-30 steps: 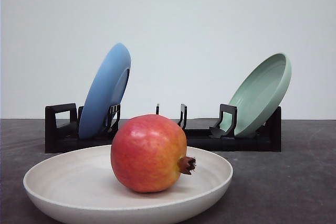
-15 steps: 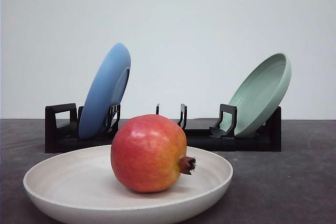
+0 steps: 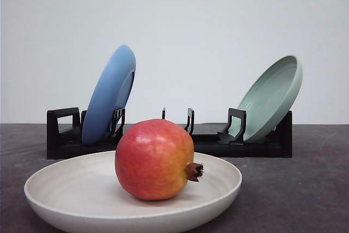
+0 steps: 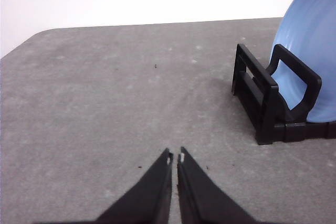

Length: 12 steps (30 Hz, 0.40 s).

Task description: Place pomegranate in white plate

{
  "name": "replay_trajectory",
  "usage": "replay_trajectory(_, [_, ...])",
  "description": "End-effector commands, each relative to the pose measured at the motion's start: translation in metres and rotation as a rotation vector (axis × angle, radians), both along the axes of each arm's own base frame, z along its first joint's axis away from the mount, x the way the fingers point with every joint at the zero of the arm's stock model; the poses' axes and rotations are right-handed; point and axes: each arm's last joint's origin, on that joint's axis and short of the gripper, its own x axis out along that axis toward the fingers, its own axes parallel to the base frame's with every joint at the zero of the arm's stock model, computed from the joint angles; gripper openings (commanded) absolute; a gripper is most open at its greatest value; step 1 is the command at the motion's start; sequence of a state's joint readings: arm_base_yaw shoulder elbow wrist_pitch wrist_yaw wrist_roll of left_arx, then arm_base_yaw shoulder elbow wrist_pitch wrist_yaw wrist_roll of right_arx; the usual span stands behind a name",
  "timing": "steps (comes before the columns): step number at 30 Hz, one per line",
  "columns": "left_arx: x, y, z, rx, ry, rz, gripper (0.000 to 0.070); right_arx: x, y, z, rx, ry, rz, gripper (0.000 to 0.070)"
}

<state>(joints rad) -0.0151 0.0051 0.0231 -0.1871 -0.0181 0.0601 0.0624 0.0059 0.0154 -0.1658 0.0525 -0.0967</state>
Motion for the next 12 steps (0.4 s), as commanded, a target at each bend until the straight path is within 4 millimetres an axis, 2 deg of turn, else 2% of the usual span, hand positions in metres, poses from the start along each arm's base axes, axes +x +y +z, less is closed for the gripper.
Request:
replay_trajectory(1, [0.0004,0.0001,-0.0037,0.006,0.009,-0.005,0.0000,0.0002,-0.0002,-0.0003,0.012,-0.007,-0.004,0.0005])
replay_trajectory(12, [0.0004,0.0001,-0.0037,0.006,0.009,-0.005,0.0000,0.0002,-0.0002,-0.0003,0.012,-0.007,-0.004,0.0005])
